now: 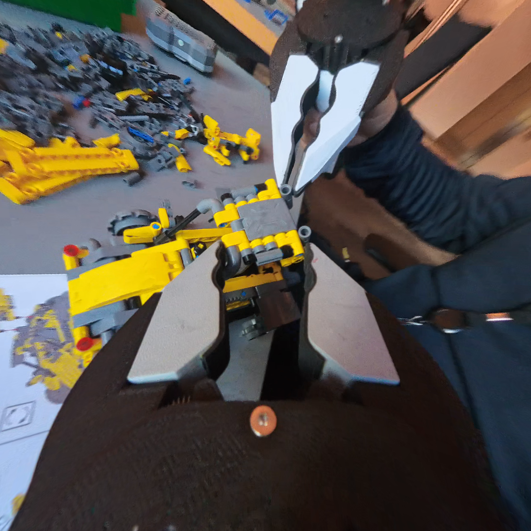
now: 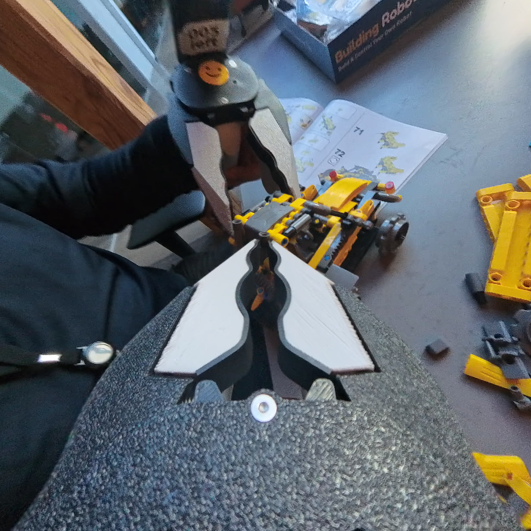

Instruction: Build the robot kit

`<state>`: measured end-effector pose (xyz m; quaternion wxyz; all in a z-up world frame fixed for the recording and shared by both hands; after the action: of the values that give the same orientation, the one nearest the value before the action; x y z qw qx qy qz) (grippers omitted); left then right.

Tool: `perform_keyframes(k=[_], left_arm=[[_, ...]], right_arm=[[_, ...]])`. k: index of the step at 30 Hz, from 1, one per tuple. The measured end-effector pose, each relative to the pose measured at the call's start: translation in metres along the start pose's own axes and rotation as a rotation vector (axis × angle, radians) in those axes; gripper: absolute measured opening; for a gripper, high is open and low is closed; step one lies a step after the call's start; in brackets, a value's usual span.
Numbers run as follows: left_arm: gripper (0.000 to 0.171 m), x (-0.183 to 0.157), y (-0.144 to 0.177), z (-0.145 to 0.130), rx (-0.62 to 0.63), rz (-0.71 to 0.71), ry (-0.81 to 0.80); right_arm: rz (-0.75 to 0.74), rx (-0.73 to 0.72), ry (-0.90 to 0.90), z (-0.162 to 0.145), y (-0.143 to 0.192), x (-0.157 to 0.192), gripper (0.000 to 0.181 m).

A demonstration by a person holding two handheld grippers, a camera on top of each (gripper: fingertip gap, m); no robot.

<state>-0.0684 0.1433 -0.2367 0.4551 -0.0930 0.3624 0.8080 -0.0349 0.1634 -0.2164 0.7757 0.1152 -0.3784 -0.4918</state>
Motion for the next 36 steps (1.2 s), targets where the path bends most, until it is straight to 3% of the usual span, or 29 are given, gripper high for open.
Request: perform_keyframes(k=[2, 5, 7, 9, 12, 25, 31, 36], left_arm=[[0.052, 0.000, 0.003, 0.002, -0.008, -0.077, 0.052], [0.051, 0.000, 0.002, 0.002, 0.002, -0.083, 0.040], [0.051, 0.002, 0.002, 0.002, 0.007, -0.064, 0.026], [0.051, 0.004, 0.003, 0.004, -0.001, -0.037, 0.028], [0.051, 0.006, 0.003, 0.001, -0.001, 0.022, -0.027], [0.051, 0.013, -0.007, -0.010, 0.107, 0.414, -0.398], [0.051, 0.014, -0.007, -0.010, 0.067, 0.416, -0.404], [0.051, 0.015, -0.007, -0.008, 0.041, 0.404, -0.380]], right_arm=[[0.041, -0.034, -0.039, 0.010, 0.005, 0.002, 0.000], [0.116, -0.103, -0.081, 0.029, 0.014, 0.007, 0.000], [0.049, -0.086, -0.070, 0.028, 0.015, -0.001, 0.000], [0.006, -0.069, -0.031, 0.023, 0.015, -0.004, 0.002], [-0.023, -0.051, -0.009, 0.009, 0.011, -0.006, 0.022], [-0.121, -0.116, -0.017, -0.034, 0.009, -0.023, 0.027], [-0.072, -0.174, -0.012, -0.057, 0.003, -0.022, 0.030], [-0.071, -0.180, 0.121, -0.062, 0.000, -0.014, 0.036]])
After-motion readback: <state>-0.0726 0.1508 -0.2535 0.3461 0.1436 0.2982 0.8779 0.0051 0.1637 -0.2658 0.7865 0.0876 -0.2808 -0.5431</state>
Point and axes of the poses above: each gripper's, where its closed fingertips meet, y back along the fingers, z out of its top, x = y × z across the jaws, the point moved 1 cm from there along y, back along the fingers, and after that the axes turned 8 degrees about x, right-handed, at the moved point
